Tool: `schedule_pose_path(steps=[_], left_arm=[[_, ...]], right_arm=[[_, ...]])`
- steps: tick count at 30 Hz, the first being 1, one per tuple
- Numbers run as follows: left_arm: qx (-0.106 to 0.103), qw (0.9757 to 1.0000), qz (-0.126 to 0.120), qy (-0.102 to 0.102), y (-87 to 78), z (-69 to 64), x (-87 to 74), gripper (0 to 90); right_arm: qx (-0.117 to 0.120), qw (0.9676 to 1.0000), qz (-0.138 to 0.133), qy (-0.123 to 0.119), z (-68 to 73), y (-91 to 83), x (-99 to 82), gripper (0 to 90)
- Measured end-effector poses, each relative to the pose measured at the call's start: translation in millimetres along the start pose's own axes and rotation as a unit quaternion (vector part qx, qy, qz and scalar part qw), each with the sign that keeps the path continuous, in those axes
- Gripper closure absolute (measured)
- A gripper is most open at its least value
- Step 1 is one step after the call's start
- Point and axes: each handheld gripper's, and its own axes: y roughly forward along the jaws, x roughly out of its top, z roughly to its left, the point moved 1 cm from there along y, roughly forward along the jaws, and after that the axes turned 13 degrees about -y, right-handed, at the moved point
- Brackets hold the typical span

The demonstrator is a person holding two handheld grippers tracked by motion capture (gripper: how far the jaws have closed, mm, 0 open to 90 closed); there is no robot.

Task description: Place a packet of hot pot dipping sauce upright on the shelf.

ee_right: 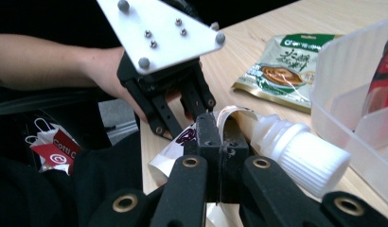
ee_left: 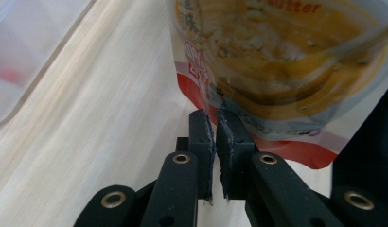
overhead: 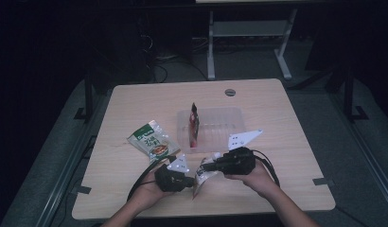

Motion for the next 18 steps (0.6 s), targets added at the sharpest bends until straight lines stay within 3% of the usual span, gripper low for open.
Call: schedule_pose_path(steps=[2, 7, 14, 18], left_arm=[[-0.01, 0.9999, -0.007, -0.007, 0.3, -1.6, 0.7, 82.6], [-0.007, 0.9997, -0.014, -0.016, -2.8, 2.2, 0.0, 76.7], [0.003, 0.9992, -0.031, -0.024, -14.0, 10.0, -2.1, 61.2], [0.0, 0.9982, -0.044, -0.041, -23.3, 12.8, -4.3, 52.9]], right_arm=[[0.003, 1.0, -0.008, 0.004, 0.5, -0.2, 1.4, 89.6], [0.005, 0.9999, -0.011, 0.001, 0.6, -3.0, 2.8, 89.6], [0.002, 0.9999, -0.005, -0.013, 0.1, -8.5, 1.1, 89.6], [0.002, 0.9999, 0.0, -0.016, 0.0, -13.2, 0.4, 89.6]])
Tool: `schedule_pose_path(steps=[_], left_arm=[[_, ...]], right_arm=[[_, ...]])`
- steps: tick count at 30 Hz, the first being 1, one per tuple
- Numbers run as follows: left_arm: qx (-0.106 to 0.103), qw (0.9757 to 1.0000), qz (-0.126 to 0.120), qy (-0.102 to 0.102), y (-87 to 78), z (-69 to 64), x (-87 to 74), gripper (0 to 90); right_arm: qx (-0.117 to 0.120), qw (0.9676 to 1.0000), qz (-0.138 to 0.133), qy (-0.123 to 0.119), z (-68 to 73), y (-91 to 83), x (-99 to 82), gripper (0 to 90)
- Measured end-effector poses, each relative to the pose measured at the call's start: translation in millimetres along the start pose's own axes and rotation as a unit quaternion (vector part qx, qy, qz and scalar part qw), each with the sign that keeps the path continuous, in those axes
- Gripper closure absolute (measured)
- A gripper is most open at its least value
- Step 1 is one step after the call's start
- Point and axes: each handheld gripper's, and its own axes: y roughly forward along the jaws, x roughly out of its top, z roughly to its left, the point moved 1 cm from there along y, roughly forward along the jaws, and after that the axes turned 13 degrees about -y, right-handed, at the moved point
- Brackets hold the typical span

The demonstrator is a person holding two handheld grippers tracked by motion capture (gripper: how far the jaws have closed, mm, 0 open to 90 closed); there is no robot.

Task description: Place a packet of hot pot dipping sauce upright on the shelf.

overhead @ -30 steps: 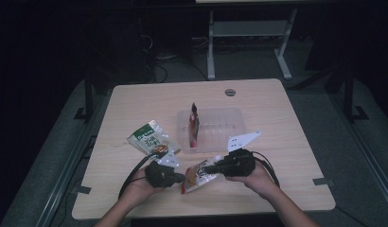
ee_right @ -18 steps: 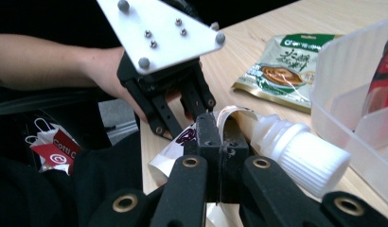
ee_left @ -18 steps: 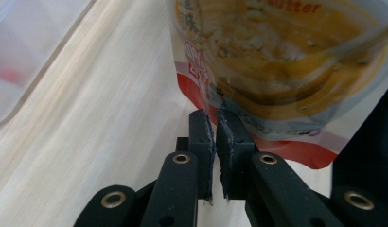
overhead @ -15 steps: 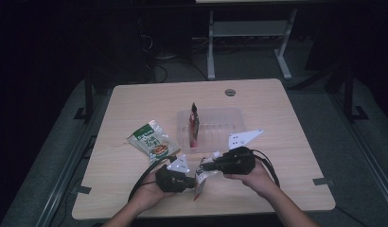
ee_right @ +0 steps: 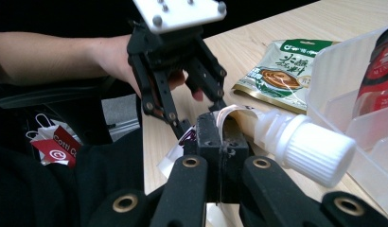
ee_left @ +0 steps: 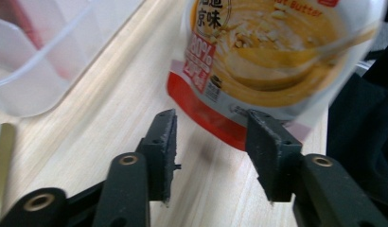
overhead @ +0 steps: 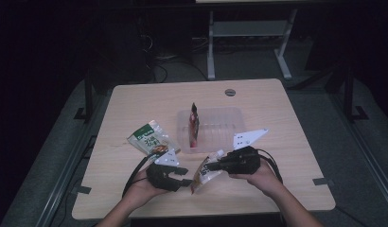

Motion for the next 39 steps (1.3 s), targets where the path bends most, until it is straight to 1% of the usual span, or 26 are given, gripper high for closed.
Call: schedule_pose_path(steps=[1, 2, 3, 4, 5, 6, 7, 8, 9, 13, 16, 17, 20, 21, 22, 23, 25, 27, 29, 30, 32, 34, 35, 36, 38, 39], left_arm=[[0.001, 1.0, 0.001, 0.001, -2.2, 0.8, -0.1, 52.9], [-0.003, 1.0, -0.004, -0.002, -4.8, 1.2, -0.5, 49.7], [-0.004, 1.0, -0.004, 0.0, -6.7, 1.8, -0.5, 48.3], [-0.012, 0.9999, -0.005, -0.004, -10.0, 2.6, -1.3, 46.4], [-0.012, 0.9999, -0.005, -0.004, -10.0, 2.6, -1.3, 44.3], [-0.019, 0.9998, 0.001, -0.006, -11.1, 3.7, -2.1, 42.4], [-0.016, 0.9999, 0.005, -0.003, -12.0, 4.4, -2.5, 42.4], [-0.014, 0.9999, 0.004, -0.005, -12.8, 5.1, -3.2, 39.1], [-0.016, 0.9998, 0.005, -0.005, -13.8, 6.1, -3.5, 39.1], [-0.013, 0.9999, -0.004, -0.006, -19.2, 10.1, -5.4, 32.2], [-0.014, 0.9996, -0.012, -0.021, -26.1, 11.8, -10.0, 29.2], [-0.014, 0.9996, -0.012, -0.021, -26.1, 11.8, -10.0, 29.0], [-0.013, 0.9989, -0.023, -0.038, -33.1, 14.4, -15.3, 27.7], [-0.013, 0.9989, -0.024, -0.038, -34.7, 15.8, -17.6, 27.7], [-0.011, 0.999, -0.024, -0.037, -35.7, 17.0, -19.8, 27.7], [-0.008, 0.9988, -0.026, -0.04, -35.5, 18.6, -22.6, 27.7], [-0.006, 0.9989, -0.026, -0.038, -35.7, 19.3, -22.5, 27.7], [-0.009, 0.9987, -0.03, -0.04, -36.0, 20.7, -21.4, 27.5], [-0.01, 0.9985, -0.031, -0.043, -35.1, 22.4, -21.5, 27.5], [-0.011, 0.9987, -0.029, -0.042, -34.1, 23.6, -22.0, 27.5], [-0.011, 0.999, -0.018, -0.039, -33.3, 24.0, -23.3, 27.5], [-0.011, 0.9991, -0.015, -0.038, -32.2, 24.2, -24.4, 27.5], [-0.013, 0.9989, -0.018, -0.041, -31.2, 23.9, -24.6, 27.5], [-0.013, 0.9989, -0.018, -0.041, -31.2, 23.9, -24.6, 27.5], [-0.014, 0.999, -0.017, -0.039, -30.7, 24.6, -24.7, 27.5], [-0.015, 0.999, -0.014, -0.039, -30.2, 24.8, -24.8, 27.5]], right_arm=[[0.0, 1.0, 0.0, 0.0, 0.0, 0.0, 0.0, 89.6], [-0.002, 1.0, 0.001, 0.001, -0.3, -2.1, 0.1, 89.6], [-0.002, 1.0, 0.0, 0.001, -0.5, -2.8, 0.1, 89.6], [-0.003, 1.0, 0.0, 0.0, -1.0, -3.6, 0.1, 89.6], [-0.003, 1.0, 0.0, 0.0, -1.0, -3.6, 0.1, 89.6], [-0.001, 1.0, 0.005, -0.006, -2.8, -5.5, -0.1, 89.6], [-0.001, 1.0, 0.005, -0.006, -2.8, -5.5, -0.1, 89.6], [0.002, 0.9999, 0.008, -0.009, -4.3, -7.6, -0.1, 89.6], [0.002, 0.9999, 0.008, -0.009, -4.3, -7.6, -0.1, 89.6], [0.002, 0.9999, 0.011, -0.012, -5.0, -12.9, 1.4, 89.5], [0.0, 0.9998, 0.011, -0.015, -5.9, -17.5, 3.9, 89.6], [-0.002, 0.9998, 0.01, -0.017, -6.4, -18.7, 4.8, 89.5], [-0.008, 0.9997, 0.007, -0.02, -8.6, -22.6, 8.0, 89.5], [-0.009, 0.9999, 0.003, -0.014, -8.9, -24.1, 9.9, 89.6], [-0.015, 0.9997, 0.005, -0.02, -12.0, -27.0, 13.0, 89.5], [-0.017, 0.9996, 0.004, -0.02, -13.0, -28.0, 14.1, 89.5], [-0.021, 0.9995, 0.001, -0.023, -14.9, -29.5, 15.9, 89.5], [-0.025, 0.9994, -0.005, -0.022, -20.4, -32.3, 19.7, 89.5], [-0.026, 0.9994, -0.006, -0.022, -21.9, -32.7, 20.8, 89.6], [-0.03, 0.9992, -0.004, -0.024, -26.7, -33.8, 24.5, 89.6], [-0.033, 0.9991, -0.002, -0.028, -28.8, -34.3, 25.6, 89.5], [-0.032, 0.9991, -0.002, -0.029, -35.2, -36.0, 29.0, 89.5], [-0.034, 0.9991, -0.006, -0.026, -41.5, -38.3, 31.3, 89.5], [-0.034, 0.9991, -0.006, -0.026, -41.5, -38.3, 31.3, 89.5], [-0.037, 0.999, -0.009, -0.024, -46.9, -40.5, 33.3, 89.5], [-0.045, 0.9987, -0.011, -0.022, -53.4, -43.2, 36.0, 89.5]])
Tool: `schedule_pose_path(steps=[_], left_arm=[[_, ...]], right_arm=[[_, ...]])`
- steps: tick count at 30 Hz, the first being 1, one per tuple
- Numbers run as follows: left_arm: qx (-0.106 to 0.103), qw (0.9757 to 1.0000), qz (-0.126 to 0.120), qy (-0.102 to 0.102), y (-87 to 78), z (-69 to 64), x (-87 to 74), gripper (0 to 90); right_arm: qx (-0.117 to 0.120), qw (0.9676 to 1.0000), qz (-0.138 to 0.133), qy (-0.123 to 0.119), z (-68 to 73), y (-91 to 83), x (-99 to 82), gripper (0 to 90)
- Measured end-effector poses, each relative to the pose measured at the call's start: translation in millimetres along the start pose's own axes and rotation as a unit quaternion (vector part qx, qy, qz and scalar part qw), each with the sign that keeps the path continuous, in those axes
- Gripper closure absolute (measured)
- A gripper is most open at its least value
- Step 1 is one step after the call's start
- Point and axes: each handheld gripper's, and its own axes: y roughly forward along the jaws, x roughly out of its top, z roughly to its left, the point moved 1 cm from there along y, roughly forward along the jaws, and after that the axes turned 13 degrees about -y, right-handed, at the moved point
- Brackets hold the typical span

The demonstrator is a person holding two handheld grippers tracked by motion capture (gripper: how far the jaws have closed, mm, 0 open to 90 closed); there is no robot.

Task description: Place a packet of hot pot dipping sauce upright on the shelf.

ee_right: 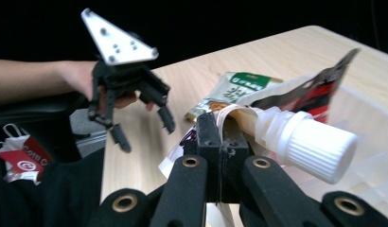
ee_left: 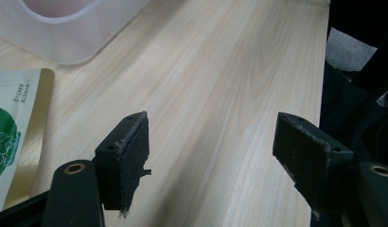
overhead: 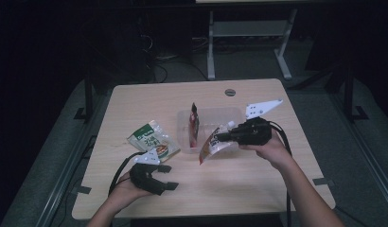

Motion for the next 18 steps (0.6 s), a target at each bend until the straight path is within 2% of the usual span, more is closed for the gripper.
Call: schedule_pose_path(steps=[2, 7, 10, 14, 18], left_arm=[[-0.001, 1.0, 0.002, 0.001, 0.3, 0.0, -0.1, 27.5], [-0.005, 1.0, 0.004, 0.002, 2.0, -0.6, 0.4, 27.5], [-0.005, 1.0, 0.005, 0.002, 2.5, -0.8, 0.4, 27.5], [-0.006, 1.0, 0.007, 0.001, 2.5, -0.5, 0.2, 27.5], [-0.005, 1.0, 0.006, 0.0, 2.8, -0.3, 0.1, 27.5]], right_arm=[[-0.002, 1.0, 0.001, 0.0, -2.4, -0.7, 0.7, 89.5], [-0.019, 0.9998, 0.004, 0.007, -23.8, -4.7, 5.4, 89.5], [-0.024, 0.9997, 0.005, 0.006, -30.0, -5.6, 6.1, 89.5], [-0.039, 0.9991, 0.006, 0.015, -47.0, -7.7, 7.6, 89.5], [-0.043, 0.9989, 0.01, 0.015, -55.6, -6.3, 8.6, 89.5]])
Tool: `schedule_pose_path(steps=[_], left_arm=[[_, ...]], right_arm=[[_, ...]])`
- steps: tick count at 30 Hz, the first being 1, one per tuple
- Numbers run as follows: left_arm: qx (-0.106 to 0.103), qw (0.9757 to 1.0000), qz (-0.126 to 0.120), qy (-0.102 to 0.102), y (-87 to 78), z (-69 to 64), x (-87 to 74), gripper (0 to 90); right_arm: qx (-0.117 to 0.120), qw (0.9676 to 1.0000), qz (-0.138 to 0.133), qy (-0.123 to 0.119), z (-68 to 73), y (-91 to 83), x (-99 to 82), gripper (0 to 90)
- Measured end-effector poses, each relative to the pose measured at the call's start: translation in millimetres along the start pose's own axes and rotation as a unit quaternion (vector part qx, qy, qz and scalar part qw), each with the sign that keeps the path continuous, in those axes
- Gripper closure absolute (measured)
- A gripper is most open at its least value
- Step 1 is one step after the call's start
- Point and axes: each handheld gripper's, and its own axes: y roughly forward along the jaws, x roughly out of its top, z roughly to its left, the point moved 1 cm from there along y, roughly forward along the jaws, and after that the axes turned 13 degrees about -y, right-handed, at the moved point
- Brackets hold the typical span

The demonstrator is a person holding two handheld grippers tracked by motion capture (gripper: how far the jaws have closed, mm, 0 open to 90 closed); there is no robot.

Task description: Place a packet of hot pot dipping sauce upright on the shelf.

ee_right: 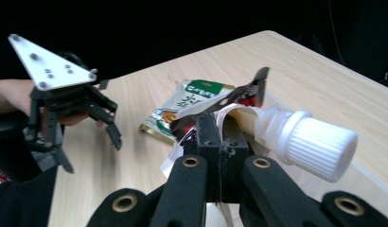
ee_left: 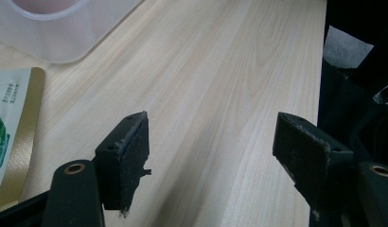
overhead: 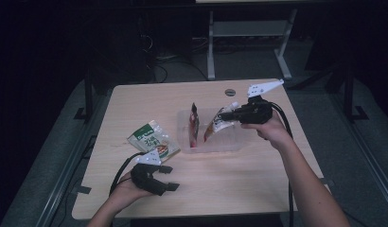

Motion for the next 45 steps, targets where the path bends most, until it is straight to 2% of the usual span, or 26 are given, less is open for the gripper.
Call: schedule_pose_path(steps=[1, 9, 14, 18, 25, 32, 39, 45], left_arm=[[0.0, 1.0, 0.0, 0.0, -0.1, 0.0, 0.0, 27.5], [-0.001, 1.0, 0.0, 0.0, 0.0, 0.7, 0.0, 27.5], [-0.002, 1.0, -0.001, 0.0, 0.4, 0.9, -0.2, 27.5], [-0.002, 1.0, -0.002, -0.001, 0.3, 1.0, -0.3, 27.5], [-0.003, 1.0, -0.002, -0.003, -0.5, 1.6, -0.8, 27.5], [-0.004, 1.0, 0.001, -0.003, -0.2, 1.8, -0.8, 27.5], [-0.004, 1.0, 0.002, -0.003, 0.2, 1.7, -0.5, 27.5], [-0.005, 1.0, 0.002, -0.003, 0.5, 1.9, -0.3, 27.5]], right_arm=[[-0.002, 1.0, 0.005, 0.001, -5.5, 2.0, 0.8, 89.5], [-0.013, 0.9996, 0.026, 0.0, -23.8, 7.6, 3.7, 89.5], [-0.015, 0.9995, 0.027, -0.003, -30.0, 9.9, 6.1, 89.4], [-0.004, 0.9998, 0.021, -0.003, -36.3, 14.2, 6.9, 89.4], [0.009, 0.9997, 0.023, 0.005, -40.7, 20.4, -2.1, 89.4], [0.014, 0.9994, 0.029, 0.013, -43.3, 16.7, -9.1, 89.4], [0.016, 0.9984, 0.053, 0.015, -42.8, 10.2, -13.2, 89.3], [0.017, 0.9978, 0.063, 0.01, -42.5, 10.2, -14.9, 89.3]])
